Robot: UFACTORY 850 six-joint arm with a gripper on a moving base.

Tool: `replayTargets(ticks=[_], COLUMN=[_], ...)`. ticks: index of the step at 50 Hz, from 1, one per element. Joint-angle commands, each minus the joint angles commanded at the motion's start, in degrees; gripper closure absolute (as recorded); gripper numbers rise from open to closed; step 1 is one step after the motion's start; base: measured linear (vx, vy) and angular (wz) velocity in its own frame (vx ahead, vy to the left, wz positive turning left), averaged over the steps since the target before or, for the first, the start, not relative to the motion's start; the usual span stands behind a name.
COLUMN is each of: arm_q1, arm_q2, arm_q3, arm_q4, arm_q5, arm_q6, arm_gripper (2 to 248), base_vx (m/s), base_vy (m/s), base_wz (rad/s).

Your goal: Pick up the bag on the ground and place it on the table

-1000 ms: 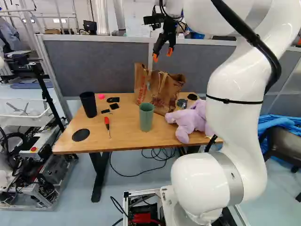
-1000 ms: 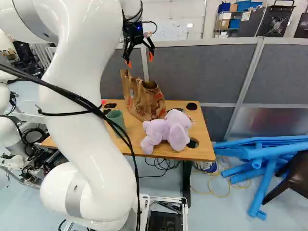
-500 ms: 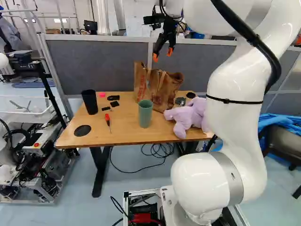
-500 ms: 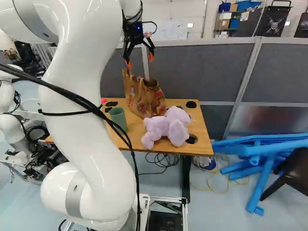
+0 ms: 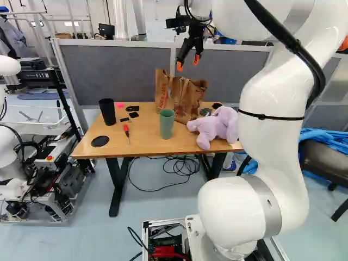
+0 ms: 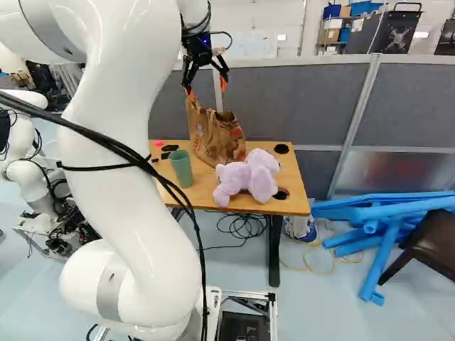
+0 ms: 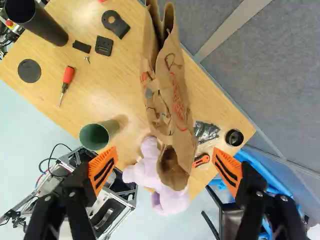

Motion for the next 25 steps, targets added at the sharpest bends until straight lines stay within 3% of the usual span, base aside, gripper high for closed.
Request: replayTargets(ticks=[25], arm_q1=[0.0], arm_q2=[0.0], arm_q3=[0.0], arm_q4=[0.0], arm_q5=[0.0], arm_q6=[0.0], arm_gripper=[3], base_vx=[-0.122], base_vy=[-0.003], base_wz=[0.008])
